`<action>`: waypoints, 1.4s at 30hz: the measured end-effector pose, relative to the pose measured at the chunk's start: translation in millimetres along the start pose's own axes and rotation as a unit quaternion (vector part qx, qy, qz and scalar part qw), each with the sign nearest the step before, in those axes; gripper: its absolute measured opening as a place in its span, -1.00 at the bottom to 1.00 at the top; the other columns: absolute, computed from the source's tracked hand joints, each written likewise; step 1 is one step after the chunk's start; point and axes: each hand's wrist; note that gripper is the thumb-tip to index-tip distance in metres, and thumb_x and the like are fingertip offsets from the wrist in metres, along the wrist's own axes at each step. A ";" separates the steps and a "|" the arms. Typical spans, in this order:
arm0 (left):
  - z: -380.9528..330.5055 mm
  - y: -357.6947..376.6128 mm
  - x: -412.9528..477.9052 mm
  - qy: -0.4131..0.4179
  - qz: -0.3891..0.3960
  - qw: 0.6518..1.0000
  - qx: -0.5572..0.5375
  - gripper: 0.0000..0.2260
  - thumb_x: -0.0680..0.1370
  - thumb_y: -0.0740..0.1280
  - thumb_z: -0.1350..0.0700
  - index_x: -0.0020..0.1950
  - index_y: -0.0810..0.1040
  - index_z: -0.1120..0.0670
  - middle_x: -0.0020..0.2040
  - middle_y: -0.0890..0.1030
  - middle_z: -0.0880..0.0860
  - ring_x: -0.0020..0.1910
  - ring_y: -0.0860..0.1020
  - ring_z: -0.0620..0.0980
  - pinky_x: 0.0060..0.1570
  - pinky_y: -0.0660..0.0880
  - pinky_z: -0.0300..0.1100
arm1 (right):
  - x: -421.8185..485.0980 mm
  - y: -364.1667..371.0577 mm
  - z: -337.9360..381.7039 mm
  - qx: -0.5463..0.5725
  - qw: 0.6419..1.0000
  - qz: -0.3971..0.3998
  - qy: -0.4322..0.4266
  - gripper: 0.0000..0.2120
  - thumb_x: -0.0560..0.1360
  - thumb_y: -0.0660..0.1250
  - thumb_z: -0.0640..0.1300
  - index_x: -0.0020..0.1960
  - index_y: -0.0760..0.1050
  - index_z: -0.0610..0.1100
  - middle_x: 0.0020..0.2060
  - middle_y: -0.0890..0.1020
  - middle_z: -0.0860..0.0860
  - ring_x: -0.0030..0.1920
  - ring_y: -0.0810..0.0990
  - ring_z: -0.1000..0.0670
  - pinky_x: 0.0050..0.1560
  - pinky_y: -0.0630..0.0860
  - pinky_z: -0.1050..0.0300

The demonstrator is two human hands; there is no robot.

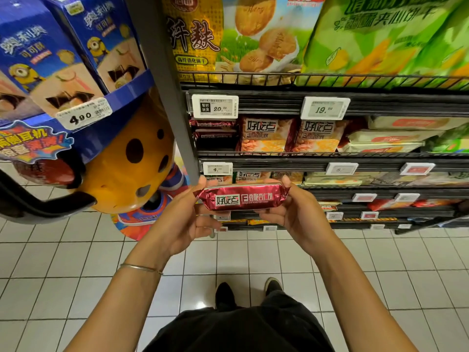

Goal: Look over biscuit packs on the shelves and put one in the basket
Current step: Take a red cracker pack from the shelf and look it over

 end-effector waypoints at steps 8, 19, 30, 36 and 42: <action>0.3 0.1 0.7 0.065 0.003 0.998 0.021 -0.63 0.54 0.42 -0.07 0.32 0.65 0.00 0.24 0.70 0.16 0.13 0.73 0.17 -0.19 0.70 0.03 | 7.1 -8.2 -2.6 0.003 0.999 0.027 -0.024 -0.63 0.67 0.22 -0.29 0.41 0.58 -0.05 0.29 0.68 -0.05 0.29 0.66 -0.11 0.05 0.66 0.09; 7.3 -11.3 12.3 0.139 0.027 0.980 0.141 -0.70 0.67 0.35 0.15 0.39 0.58 -0.06 0.29 0.69 0.01 0.26 0.67 0.03 0.26 0.55 0.13 | 11.1 -6.5 -14.3 -0.049 0.992 -0.037 -0.107 -0.58 0.53 0.28 -0.57 0.13 0.42 -0.08 0.22 0.64 -0.22 0.15 0.70 -0.23 -0.19 0.65 0.06; 5.8 11.2 5.6 0.244 0.053 0.954 0.164 -0.54 0.42 0.57 0.20 0.31 0.62 0.09 0.20 0.72 0.13 0.08 0.72 0.07 0.01 0.66 -0.08 | 26.3 3.1 -26.8 0.014 0.999 -0.011 -0.042 -0.74 0.65 0.26 -0.38 0.27 0.39 -0.14 0.05 0.73 -0.13 -0.05 0.67 -0.07 0.00 0.58 -0.06; 3.8 18.6 5.3 0.220 0.038 0.963 0.154 -0.57 0.50 0.51 0.07 0.37 0.58 0.01 0.24 0.70 0.08 0.20 0.69 0.15 0.14 0.67 0.06 | 28.1 4.6 -31.0 -0.013 0.999 -0.038 -0.011 -0.77 0.66 0.25 -0.35 0.23 0.42 -0.09 0.01 0.74 -0.12 -0.09 0.68 -0.11 -0.03 0.55 -0.13; -7.6 18.3 5.3 0.092 0.011 0.993 0.073 -0.29 0.40 0.50 -0.37 0.44 0.48 -0.06 0.29 0.68 0.09 0.23 0.69 0.13 0.15 0.65 0.17 | 26.8 4.0 -23.2 -0.063 0.997 0.017 0.042 -0.76 0.70 0.23 -0.15 0.18 0.67 -0.04 0.15 0.73 -0.10 0.03 0.71 -0.08 -0.14 0.58 0.06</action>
Point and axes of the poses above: each hand's wrist, its own x-axis towards the middle knuckle, its own y-axis out of the palm, z = x × y
